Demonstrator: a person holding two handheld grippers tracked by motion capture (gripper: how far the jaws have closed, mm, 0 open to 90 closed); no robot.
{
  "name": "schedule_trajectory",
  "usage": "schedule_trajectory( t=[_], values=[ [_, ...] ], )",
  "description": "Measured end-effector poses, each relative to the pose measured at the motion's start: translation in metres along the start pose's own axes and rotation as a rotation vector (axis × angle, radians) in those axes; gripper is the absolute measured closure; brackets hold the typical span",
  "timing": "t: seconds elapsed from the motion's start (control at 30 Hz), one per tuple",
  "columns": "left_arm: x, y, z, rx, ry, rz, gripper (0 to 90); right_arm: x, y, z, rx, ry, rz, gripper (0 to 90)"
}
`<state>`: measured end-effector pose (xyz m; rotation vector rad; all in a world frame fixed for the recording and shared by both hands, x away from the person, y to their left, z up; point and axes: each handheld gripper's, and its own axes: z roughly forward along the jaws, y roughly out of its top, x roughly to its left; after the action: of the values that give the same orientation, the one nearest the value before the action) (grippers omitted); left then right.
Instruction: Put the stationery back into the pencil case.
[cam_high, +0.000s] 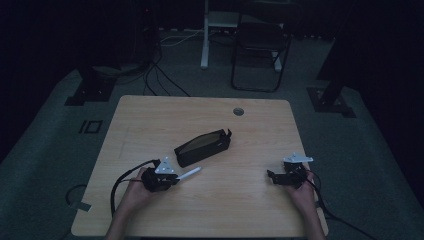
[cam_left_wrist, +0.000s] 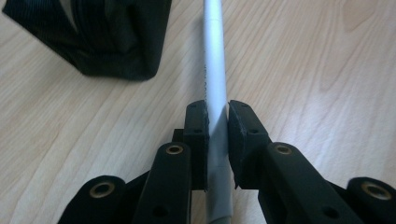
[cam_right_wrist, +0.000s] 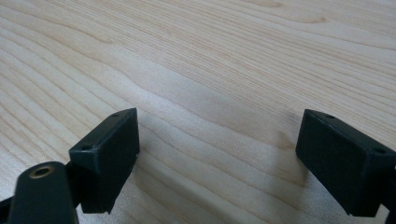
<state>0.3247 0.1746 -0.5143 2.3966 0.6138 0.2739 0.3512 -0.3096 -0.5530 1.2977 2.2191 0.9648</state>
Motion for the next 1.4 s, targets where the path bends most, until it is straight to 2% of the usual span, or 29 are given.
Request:
schedule_trajectory(
  t=[0.3,0.73,1.4],
  values=[
    [-0.006,0.011,-0.012,-0.048,-0.012,0.018,79.1,0.000,0.000,0.000,0.000,0.000,0.000,13.2],
    [-0.008,0.018,-0.027,-0.108,-0.003,0.023,79.1,0.000,0.000,0.000,0.000,0.000,0.001,13.2],
    [-0.003,0.031,-0.046,-0.164,0.055,0.026,79.1,0.000,0.000,0.000,0.000,0.000,-0.001,13.2]
  ],
)
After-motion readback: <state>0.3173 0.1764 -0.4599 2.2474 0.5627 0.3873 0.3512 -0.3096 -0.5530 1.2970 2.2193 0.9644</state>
